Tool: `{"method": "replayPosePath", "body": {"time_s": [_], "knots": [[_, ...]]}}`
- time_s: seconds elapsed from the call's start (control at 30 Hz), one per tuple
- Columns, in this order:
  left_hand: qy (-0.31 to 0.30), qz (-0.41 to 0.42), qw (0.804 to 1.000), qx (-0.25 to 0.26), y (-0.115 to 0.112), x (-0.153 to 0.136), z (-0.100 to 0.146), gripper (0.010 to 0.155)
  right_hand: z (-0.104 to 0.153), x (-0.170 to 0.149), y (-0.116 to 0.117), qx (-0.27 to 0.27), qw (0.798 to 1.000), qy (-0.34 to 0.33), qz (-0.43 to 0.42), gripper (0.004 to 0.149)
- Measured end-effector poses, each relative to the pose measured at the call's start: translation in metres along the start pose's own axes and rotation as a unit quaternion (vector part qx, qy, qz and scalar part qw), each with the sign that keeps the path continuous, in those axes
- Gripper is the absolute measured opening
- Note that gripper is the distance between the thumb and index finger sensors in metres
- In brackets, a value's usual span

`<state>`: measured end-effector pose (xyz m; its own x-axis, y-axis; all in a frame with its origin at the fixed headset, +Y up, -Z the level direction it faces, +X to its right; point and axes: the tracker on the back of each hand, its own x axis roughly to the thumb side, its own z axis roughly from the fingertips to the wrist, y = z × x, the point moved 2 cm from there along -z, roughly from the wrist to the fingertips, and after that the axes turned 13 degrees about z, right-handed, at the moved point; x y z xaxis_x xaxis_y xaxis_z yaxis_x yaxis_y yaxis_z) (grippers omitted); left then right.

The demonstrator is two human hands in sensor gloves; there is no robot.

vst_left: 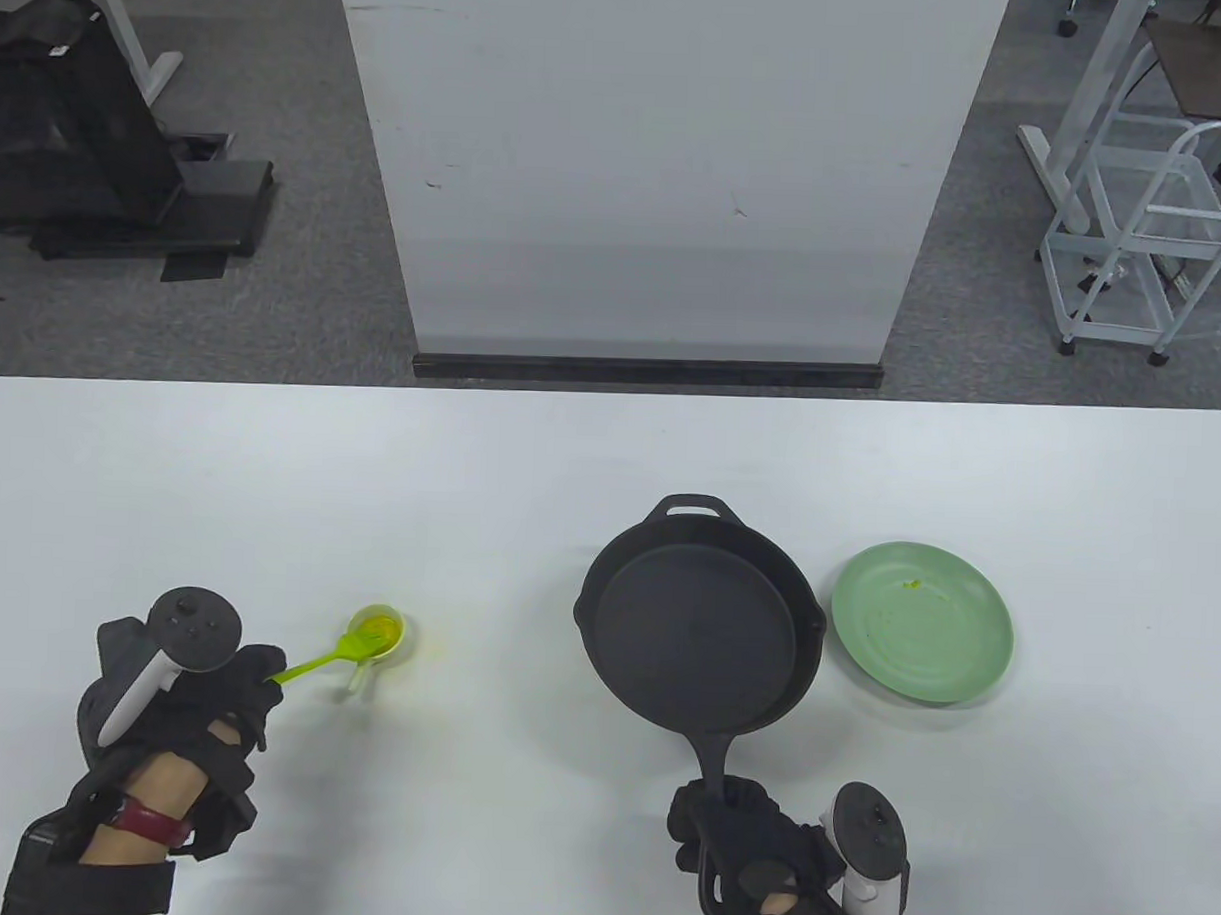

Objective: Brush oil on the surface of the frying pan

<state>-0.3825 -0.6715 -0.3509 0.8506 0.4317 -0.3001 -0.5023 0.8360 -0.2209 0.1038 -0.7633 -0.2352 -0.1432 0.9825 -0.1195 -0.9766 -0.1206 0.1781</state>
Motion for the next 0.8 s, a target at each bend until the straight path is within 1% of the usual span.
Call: {"method": "replayPosePath", "body": {"time_s": [0.17, 0.33, 0.5, 0.63, 0.8], "knots": [[0.000, -0.005, 1.000, 0.002, 0.004, -0.002, 0.005, 0.052, 0.000, 0.000, 0.000, 0.000, 1.000, 0.000, 0.000, 0.048], [-0.032, -0.010, 0.999, 0.014, 0.009, 0.003, 0.010, 0.051, 0.000, 0.000, 0.000, 0.000, 1.000, 0.000, 0.000, 0.048], [-0.040, -0.009, 0.999, 0.009, 0.007, 0.005, 0.008, 0.051, 0.000, 0.000, 0.000, -0.001, 1.000, 0.001, -0.001, 0.048], [-0.035, -0.026, 0.999, 0.002, 0.004, 0.004, 0.006, 0.051, 0.000, -0.001, 0.000, -0.001, 1.000, 0.001, -0.003, 0.048], [-0.036, 0.022, 0.999, -0.009, 0.013, 0.002, 0.008, 0.051, 0.000, -0.001, 0.000, 0.001, 1.000, 0.001, -0.001, 0.048]]}}
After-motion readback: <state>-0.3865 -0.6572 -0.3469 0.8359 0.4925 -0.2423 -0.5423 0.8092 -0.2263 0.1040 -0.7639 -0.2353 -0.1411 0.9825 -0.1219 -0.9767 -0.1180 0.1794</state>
